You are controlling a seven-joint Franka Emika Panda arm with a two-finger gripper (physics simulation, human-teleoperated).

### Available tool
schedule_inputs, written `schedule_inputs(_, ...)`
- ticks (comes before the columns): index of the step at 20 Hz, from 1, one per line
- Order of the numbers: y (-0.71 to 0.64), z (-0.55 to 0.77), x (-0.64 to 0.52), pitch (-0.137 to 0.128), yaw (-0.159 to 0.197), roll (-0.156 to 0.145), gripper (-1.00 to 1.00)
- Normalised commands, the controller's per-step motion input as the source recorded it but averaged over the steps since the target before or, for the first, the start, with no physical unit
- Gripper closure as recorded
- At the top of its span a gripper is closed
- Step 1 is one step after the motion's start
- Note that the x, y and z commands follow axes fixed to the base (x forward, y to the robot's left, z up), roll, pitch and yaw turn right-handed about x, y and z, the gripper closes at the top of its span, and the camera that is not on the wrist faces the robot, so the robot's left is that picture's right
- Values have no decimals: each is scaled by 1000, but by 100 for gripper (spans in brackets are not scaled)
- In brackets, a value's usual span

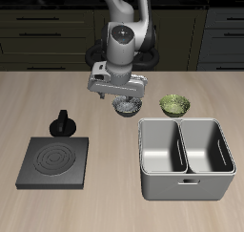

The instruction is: Place the black bowl on the flat stove and turn on the flat stove

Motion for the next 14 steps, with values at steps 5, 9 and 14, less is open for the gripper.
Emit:
schedule_inputs(5, 35, -206, -21, 24, -30, 8, -100)
schedule_inputs(9, -70, -210, -14, 32, -14, -22, -100)
schedule_inputs(14, -28, -212, -74, 38, -21, -2, -100)
